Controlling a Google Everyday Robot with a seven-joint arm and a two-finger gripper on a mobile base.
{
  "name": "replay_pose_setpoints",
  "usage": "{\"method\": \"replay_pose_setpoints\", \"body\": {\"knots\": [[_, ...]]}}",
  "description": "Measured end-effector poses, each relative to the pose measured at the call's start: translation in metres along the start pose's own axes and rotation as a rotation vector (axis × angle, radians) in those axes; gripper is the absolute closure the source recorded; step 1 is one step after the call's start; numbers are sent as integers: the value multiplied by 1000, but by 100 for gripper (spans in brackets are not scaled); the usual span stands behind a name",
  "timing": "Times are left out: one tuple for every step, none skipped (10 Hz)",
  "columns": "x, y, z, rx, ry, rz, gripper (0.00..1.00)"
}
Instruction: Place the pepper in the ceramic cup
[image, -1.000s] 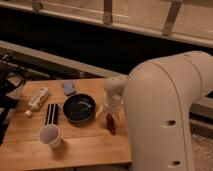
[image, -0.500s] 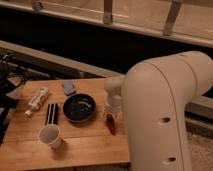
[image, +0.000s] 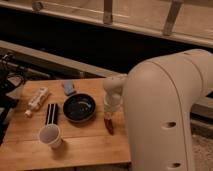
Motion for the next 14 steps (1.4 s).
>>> {"method": "replay_pose_setpoints", "body": {"knots": [[-4, 0, -4, -4, -5, -2, 99], [-3, 0, -3, -1, -4, -4, 95], [-1, 0, -2, 21, -8, -14, 84], [-1, 3, -4, 34, -14, -24, 76], [1, 2, -5, 52, -25, -39, 64], [2, 1, -4, 60, -30, -47, 54], [2, -1, -3, 62, -34, -52, 44], [2, -2, -2, 57, -34, -58, 34], [2, -4, -1, 42, -32, -64, 25], [2, -6, 0, 30, -31, -69, 21], [2, -7, 1, 20, -31, -78, 20], [3, -4, 4, 15, -28, -94, 20], [3, -1, 7, 12, -23, -106, 20], [3, -1, 11, 4, -14, -116, 20]]}}
